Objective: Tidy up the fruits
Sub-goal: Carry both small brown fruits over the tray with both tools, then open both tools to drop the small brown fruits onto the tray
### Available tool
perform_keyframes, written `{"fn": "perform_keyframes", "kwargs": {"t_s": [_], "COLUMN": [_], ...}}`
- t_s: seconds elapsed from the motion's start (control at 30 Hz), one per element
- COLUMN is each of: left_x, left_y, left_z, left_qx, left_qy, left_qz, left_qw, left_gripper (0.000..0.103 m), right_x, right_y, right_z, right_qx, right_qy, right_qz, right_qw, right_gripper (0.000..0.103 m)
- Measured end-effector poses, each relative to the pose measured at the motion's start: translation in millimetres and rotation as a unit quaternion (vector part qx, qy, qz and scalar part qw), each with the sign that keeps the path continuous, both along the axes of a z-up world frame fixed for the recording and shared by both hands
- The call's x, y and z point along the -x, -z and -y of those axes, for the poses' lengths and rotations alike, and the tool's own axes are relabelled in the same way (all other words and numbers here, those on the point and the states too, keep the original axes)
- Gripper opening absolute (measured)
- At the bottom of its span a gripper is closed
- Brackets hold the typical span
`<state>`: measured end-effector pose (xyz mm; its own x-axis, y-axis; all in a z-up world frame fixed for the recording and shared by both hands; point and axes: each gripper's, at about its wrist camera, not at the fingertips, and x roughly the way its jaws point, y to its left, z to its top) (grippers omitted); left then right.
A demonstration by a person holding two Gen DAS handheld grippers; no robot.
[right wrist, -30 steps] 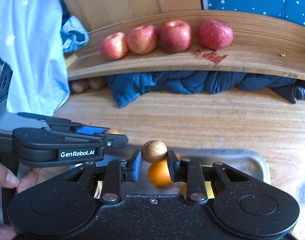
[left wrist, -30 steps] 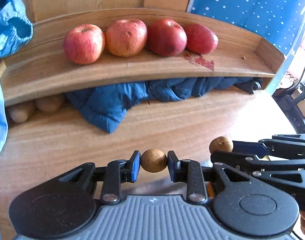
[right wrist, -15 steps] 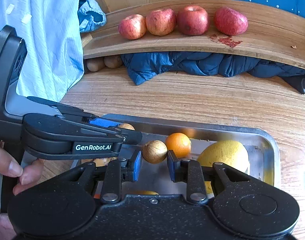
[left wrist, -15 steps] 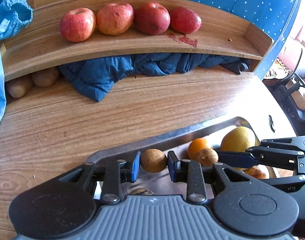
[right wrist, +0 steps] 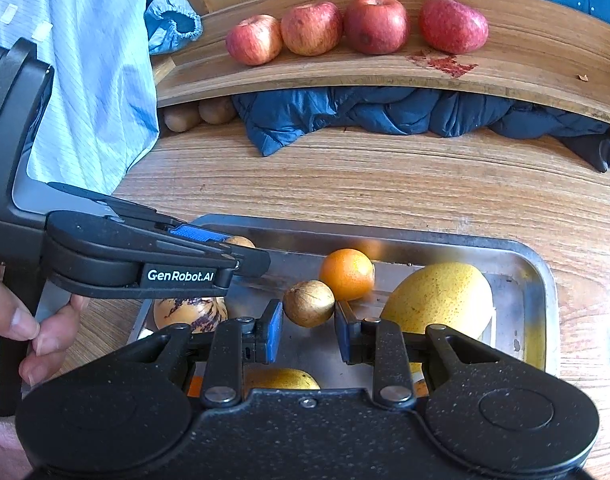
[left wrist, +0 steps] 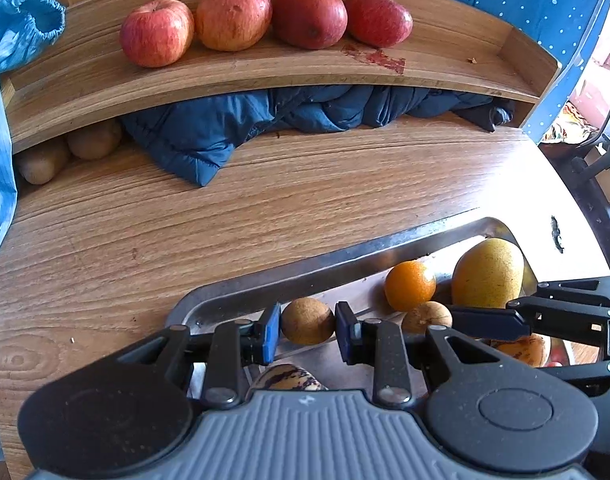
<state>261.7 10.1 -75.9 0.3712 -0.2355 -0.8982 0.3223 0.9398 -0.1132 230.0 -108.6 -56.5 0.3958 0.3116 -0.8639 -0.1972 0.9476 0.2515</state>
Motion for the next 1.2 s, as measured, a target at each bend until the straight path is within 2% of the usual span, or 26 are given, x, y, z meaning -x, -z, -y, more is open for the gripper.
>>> {"fn": "perform_keyframes", "kwargs": {"t_s": [0.83,0.93,1.03,1.1,1.2], "left_x": [-14,-15,-15,-15,-14], "left_y": [6,7,5,2,-3], "left_z": [-7,-7,-8,-9,-13], "left_qx": [-0.008,-0.006,-0.006,-0.008,-0.006], "left_qy": [0.01,0.013,0.013,0.011,0.002], "left_qz": [-0.014,-0.02,-0.02,-0.014,-0.01], "left_qw": [0.9998,0.9997,0.9997,0.9998,0.9999], "left_gripper": [0.034,0.037,0.053,0.057,0.062], "right_x": [-9,-8,-4,-1,3], "right_y": [6,4,1,-3,-10], "right_z": [-2,-2,-5,-6,-7], "right_qx": [0.003,0.005,0.008,0.012,0.018], "right_qy": [0.022,0.018,0.013,0.007,-0.004], "right_qz": [-0.009,-0.008,-0.002,0.008,0.025], "right_qw": [1.0,1.0,1.0,1.0,1.0], "right_gripper": [0.031,0.036,0.045,0.059,0.074]}}
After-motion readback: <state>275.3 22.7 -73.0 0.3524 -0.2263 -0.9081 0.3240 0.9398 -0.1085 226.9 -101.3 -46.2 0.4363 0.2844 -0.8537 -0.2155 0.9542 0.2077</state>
